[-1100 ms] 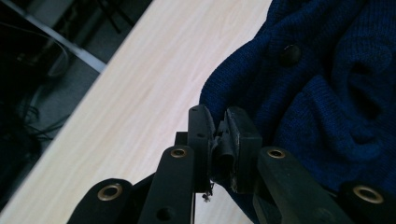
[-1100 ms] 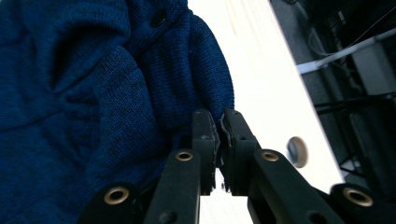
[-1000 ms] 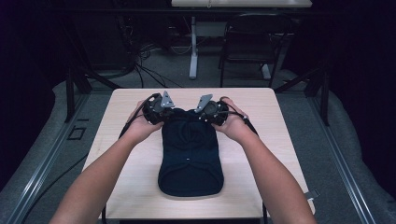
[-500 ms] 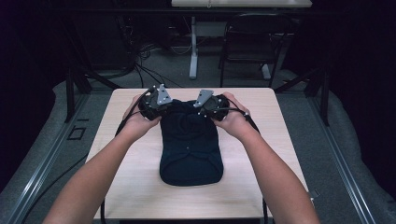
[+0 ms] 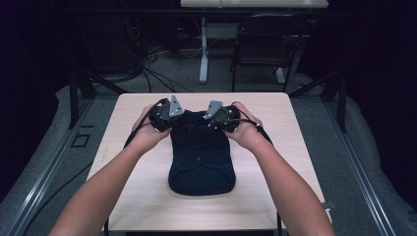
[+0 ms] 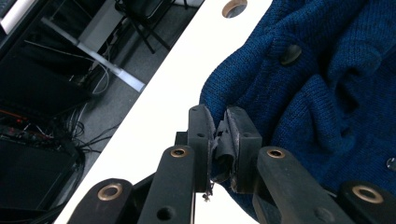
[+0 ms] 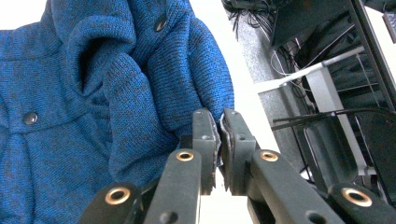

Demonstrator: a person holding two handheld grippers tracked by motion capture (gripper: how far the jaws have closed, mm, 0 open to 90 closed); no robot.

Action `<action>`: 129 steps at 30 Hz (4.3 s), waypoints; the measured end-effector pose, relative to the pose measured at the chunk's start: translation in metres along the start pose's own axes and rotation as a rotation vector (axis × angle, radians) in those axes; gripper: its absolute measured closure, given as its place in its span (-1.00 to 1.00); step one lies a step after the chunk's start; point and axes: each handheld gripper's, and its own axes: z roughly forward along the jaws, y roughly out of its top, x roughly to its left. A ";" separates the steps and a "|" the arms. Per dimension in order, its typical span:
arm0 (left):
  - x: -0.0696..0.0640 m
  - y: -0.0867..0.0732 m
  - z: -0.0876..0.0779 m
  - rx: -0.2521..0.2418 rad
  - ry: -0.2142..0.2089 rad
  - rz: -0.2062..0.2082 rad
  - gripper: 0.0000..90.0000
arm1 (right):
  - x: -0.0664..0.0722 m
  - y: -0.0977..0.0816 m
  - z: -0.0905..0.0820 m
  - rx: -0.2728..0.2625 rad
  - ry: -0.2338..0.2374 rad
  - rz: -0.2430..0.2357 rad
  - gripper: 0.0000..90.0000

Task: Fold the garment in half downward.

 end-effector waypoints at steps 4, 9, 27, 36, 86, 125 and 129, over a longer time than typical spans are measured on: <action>0.002 0.002 0.002 -0.001 0.008 -0.009 0.81 | -0.001 -0.002 0.001 0.002 0.006 0.013 0.89; 0.008 0.008 0.001 -0.006 0.032 -0.022 0.81 | -0.008 0.002 0.001 -0.009 -0.003 0.040 0.89; -0.010 -0.006 -0.009 -0.054 0.052 0.046 0.81 | 0.008 -0.009 -0.005 -0.049 -0.055 -0.013 0.90; -0.019 -0.013 -0.010 -0.062 0.042 0.055 0.81 | 0.019 -0.018 -0.004 -0.046 -0.031 -0.009 0.91; -0.074 -0.050 -0.035 -0.084 -0.128 0.066 0.81 | 0.083 -0.049 -0.036 -0.043 0.111 -0.073 0.91; -0.127 -0.100 -0.027 -0.047 -0.301 -0.016 0.76 | 0.152 -0.078 -0.031 -0.001 0.259 -0.047 0.93; -0.130 -0.103 -0.025 -0.047 -0.308 -0.022 0.75 | 0.154 -0.080 -0.029 0.007 0.267 -0.048 0.93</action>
